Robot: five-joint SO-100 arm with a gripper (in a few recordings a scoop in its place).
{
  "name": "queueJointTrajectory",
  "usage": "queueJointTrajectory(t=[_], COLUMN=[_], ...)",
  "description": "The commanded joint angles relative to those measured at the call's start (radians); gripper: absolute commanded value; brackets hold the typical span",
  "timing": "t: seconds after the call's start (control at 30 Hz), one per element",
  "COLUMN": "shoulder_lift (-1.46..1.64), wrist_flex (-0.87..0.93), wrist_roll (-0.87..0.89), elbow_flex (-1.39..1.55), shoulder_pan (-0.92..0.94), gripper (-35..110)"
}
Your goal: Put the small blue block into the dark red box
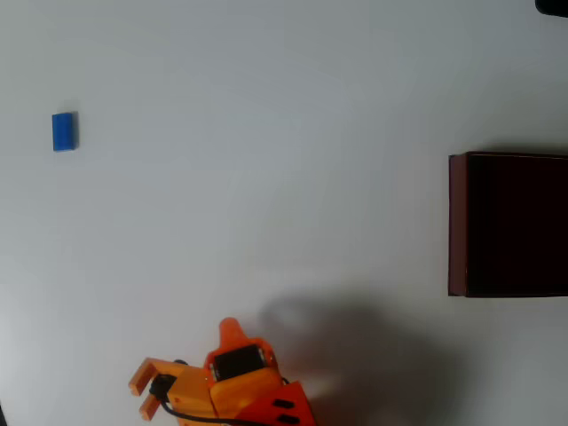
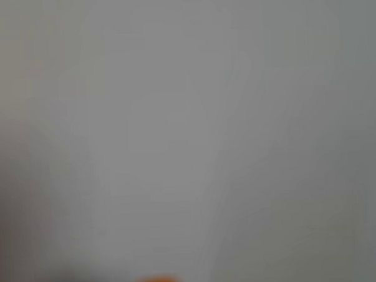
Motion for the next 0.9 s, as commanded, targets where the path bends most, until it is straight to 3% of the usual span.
queueJointTrajectory(t=[0.0, 0.6, 0.87], shoulder_lift=[0.003, 0.008, 0.008], wrist_flex=[0.015, 0.014, 0.041], wrist_roll=[-0.040, -0.028, 0.322], elbow_flex=[0.005, 0.003, -0.060], shoulder_pan=[-0.048, -0.077, -0.055], gripper=[0, 0, 2])
